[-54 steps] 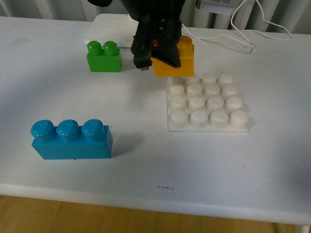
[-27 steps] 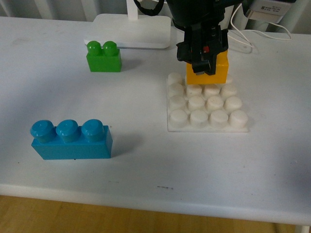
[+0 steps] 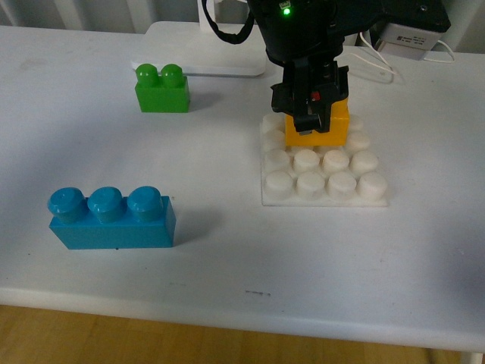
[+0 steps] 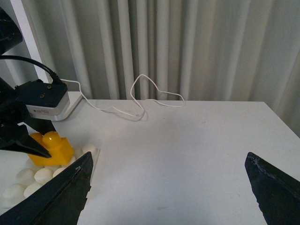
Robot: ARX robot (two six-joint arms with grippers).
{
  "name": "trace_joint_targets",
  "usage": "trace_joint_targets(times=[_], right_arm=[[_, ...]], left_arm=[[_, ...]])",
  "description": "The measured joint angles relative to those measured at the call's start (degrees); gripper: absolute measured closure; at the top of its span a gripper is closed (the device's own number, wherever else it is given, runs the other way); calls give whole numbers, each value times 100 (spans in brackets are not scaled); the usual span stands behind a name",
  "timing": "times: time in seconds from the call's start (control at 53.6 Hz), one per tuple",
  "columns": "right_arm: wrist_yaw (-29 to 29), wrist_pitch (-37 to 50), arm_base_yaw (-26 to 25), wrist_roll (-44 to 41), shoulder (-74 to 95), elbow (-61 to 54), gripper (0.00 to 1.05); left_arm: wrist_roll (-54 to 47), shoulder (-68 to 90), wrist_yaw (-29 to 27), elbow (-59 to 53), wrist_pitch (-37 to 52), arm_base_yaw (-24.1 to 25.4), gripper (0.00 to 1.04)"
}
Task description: Insert yellow block into base center
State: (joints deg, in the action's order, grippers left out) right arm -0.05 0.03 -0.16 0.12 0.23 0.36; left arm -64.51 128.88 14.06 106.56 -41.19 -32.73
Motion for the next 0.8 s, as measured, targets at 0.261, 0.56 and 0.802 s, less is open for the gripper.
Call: trace_joint_targets(times=[0.261, 0.56, 0.802], right_arm=[[0, 0, 0, 0, 0, 0, 9], [0, 0, 0, 0, 0, 0, 9], [0, 0, 0, 0, 0, 0, 9]], left_arm=[[-61, 15, -31, -70, 74, 0, 74], [-190, 85, -256, -98, 186, -2, 74], [-315, 234, -623, -61, 179, -63, 74]])
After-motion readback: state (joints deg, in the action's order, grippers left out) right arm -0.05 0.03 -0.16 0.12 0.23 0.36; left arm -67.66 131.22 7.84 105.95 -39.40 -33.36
